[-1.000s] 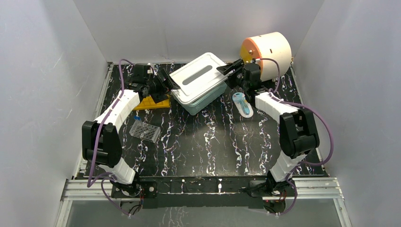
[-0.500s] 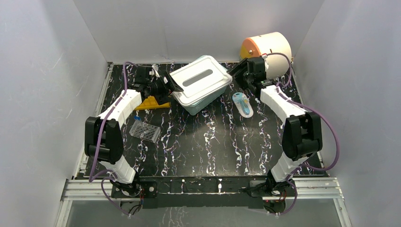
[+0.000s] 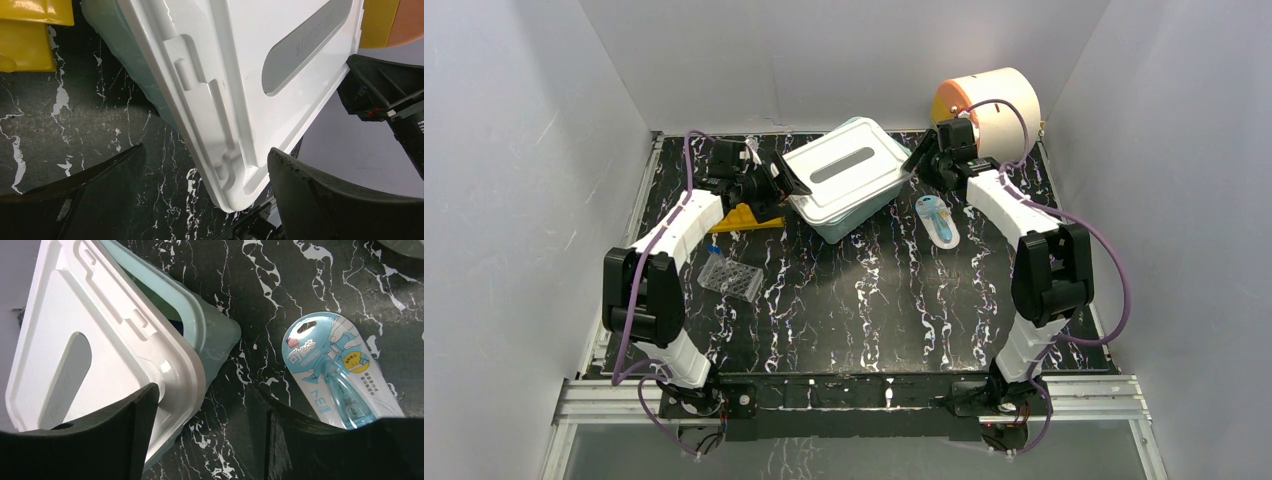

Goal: Organize the chemistry lab equipment

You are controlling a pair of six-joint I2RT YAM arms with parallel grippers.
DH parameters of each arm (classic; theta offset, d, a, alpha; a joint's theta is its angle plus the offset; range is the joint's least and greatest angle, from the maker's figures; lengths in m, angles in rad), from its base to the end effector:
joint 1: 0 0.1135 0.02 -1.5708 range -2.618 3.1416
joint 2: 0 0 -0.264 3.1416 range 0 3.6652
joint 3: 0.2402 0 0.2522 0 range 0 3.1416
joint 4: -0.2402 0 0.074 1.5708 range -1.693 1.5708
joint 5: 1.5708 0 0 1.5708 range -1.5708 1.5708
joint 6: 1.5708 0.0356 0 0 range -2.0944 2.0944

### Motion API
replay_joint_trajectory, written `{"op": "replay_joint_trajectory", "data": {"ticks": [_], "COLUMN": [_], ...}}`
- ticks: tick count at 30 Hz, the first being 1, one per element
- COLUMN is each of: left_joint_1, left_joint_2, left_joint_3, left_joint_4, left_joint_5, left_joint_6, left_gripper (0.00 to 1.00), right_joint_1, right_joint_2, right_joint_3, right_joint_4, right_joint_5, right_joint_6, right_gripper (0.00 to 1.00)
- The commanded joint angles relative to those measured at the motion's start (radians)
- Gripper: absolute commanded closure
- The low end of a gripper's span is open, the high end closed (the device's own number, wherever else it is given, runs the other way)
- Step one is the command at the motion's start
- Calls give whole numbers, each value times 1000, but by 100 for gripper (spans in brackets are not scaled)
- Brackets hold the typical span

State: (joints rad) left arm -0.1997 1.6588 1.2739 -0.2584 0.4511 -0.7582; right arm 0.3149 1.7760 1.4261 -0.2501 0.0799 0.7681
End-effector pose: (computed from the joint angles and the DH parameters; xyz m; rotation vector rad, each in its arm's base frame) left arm 0.3670 -0.0901 0.2765 -0.3835 2.3036 -1.0072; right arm 0.3953 0.1258 0.2825 0.5438 2.1503 0.5269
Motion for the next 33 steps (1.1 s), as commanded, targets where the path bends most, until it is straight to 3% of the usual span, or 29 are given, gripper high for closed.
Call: {"op": "replay_joint_trajectory", "data": {"ticks": [1, 16, 21, 26, 33], "left_joint_1": [5, 5, 5, 5, 5], "left_joint_2": [-67, -93, -67, -51, -51], "left_joint_3": [9, 13, 16, 21, 24], "left_joint_4": [-38, -71, -58, -70, -67], "left_joint_5": [-16, -43, 0, -28, -57], "left_joint_6": [45, 130, 129, 135, 138], "left_gripper": [10, 17, 13, 11, 2], "right_joint_1": [8, 20, 20, 20, 25], "right_joint_2": [17, 165, 189, 198, 208], "right_joint_3": [67, 258, 299, 299, 297], "right_joint_4": [-46, -100, -91, -73, -57], "right_joint_5": [39, 249, 219, 123, -17], "right_joint_6": [-103, -267, -360, -362, -367], "right_gripper": [28, 32, 32, 32, 31]}}
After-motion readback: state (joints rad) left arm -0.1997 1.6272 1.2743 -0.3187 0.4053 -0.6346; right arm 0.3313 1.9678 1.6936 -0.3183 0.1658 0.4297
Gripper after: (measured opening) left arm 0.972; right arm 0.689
